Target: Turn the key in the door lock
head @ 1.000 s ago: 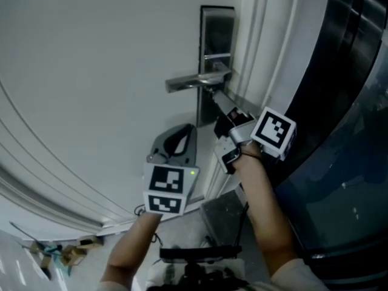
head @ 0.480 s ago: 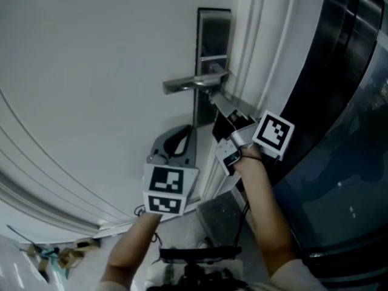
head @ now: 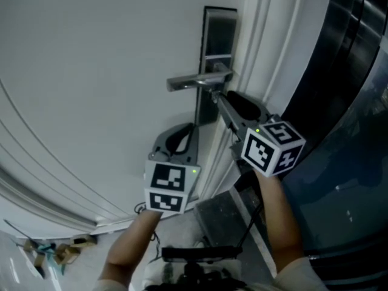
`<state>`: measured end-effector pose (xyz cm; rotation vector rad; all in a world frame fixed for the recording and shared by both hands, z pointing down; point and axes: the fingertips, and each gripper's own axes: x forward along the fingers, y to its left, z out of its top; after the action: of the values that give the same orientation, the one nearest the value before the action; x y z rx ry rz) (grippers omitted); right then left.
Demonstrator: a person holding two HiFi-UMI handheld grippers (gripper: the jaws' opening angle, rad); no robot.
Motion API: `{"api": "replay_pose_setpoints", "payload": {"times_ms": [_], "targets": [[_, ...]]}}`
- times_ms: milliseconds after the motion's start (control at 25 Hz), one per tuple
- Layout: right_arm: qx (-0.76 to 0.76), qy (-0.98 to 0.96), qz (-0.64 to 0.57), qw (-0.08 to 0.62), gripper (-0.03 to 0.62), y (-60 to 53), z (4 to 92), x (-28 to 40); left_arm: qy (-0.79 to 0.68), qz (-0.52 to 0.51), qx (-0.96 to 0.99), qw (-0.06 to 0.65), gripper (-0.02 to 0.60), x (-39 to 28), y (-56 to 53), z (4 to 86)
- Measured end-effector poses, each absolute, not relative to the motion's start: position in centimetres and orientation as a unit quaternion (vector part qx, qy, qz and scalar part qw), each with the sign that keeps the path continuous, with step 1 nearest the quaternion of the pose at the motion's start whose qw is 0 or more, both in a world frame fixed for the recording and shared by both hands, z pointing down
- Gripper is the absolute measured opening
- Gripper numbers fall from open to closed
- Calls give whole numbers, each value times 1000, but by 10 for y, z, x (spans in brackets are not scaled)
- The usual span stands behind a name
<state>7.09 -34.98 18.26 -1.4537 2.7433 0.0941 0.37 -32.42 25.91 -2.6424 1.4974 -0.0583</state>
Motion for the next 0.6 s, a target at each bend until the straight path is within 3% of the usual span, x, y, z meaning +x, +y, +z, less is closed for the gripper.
{"api": "replay_pose_setpoints", "payload": {"times_ms": [200, 600], "targets": [[-478, 839, 226, -130, 114, -340, 184, 57, 492, -19, -869, 48, 26, 4, -324, 262], [-441, 699, 455, -332, 136, -344, 208, 41, 492, -17, -870, 43, 26, 1, -323, 262]]}}
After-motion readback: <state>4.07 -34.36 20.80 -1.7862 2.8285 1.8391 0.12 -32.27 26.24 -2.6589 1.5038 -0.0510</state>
